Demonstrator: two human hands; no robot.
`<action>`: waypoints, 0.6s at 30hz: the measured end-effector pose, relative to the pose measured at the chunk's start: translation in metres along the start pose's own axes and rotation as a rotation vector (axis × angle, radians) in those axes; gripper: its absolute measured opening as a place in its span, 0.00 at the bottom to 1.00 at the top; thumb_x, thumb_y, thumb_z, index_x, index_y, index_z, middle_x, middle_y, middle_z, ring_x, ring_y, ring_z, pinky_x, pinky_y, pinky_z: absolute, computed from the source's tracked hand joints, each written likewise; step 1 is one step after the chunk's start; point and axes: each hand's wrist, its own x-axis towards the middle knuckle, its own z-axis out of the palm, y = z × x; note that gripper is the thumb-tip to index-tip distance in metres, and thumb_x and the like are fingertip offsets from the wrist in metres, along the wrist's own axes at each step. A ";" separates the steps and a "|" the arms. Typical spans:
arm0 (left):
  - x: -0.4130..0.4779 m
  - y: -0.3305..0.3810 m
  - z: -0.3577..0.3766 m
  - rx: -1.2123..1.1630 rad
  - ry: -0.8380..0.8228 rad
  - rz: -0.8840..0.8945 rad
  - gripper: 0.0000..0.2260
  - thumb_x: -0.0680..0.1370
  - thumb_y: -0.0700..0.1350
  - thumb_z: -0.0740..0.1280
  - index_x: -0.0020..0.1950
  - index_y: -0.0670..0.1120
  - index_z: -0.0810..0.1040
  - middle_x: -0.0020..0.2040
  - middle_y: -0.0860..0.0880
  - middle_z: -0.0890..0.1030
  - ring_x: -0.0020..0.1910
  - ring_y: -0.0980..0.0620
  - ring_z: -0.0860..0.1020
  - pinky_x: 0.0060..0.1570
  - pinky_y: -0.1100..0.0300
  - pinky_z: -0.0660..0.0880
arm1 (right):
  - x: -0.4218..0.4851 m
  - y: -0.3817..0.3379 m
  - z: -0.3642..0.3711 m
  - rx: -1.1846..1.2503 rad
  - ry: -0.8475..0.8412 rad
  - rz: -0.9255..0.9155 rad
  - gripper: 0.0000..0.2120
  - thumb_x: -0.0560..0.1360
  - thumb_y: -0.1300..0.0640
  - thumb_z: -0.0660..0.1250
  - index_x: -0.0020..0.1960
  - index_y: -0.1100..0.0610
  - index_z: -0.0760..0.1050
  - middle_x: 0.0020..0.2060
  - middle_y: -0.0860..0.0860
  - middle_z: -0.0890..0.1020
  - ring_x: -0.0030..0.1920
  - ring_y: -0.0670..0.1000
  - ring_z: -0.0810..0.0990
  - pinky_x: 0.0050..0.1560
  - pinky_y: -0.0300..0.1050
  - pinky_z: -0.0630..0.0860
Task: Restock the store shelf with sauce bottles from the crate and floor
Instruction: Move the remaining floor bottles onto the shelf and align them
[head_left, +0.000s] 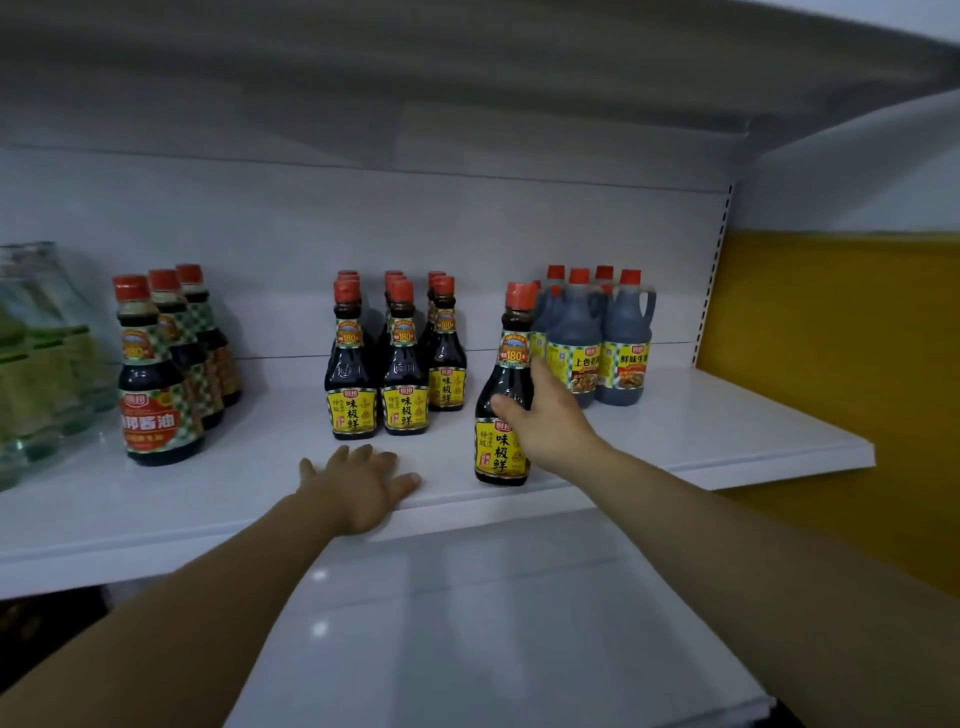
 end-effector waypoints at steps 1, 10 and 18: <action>0.003 0.000 0.002 0.009 -0.011 -0.008 0.30 0.78 0.67 0.46 0.77 0.56 0.55 0.79 0.49 0.52 0.78 0.45 0.49 0.71 0.34 0.46 | 0.003 0.005 0.003 -0.017 -0.004 0.001 0.20 0.78 0.52 0.66 0.68 0.50 0.65 0.59 0.52 0.75 0.59 0.54 0.75 0.61 0.53 0.74; 0.016 -0.005 0.014 0.019 -0.028 -0.001 0.31 0.77 0.68 0.43 0.78 0.58 0.47 0.79 0.52 0.45 0.78 0.47 0.45 0.73 0.38 0.45 | 0.033 0.032 0.026 0.023 0.001 -0.029 0.27 0.77 0.52 0.67 0.73 0.47 0.62 0.63 0.52 0.74 0.62 0.53 0.74 0.63 0.52 0.72; 0.015 -0.004 0.015 0.027 -0.014 0.009 0.31 0.77 0.69 0.43 0.78 0.58 0.47 0.79 0.51 0.46 0.78 0.47 0.45 0.73 0.38 0.46 | 0.056 0.040 0.043 0.118 0.020 -0.019 0.27 0.78 0.53 0.67 0.74 0.49 0.63 0.61 0.48 0.75 0.58 0.48 0.73 0.57 0.42 0.69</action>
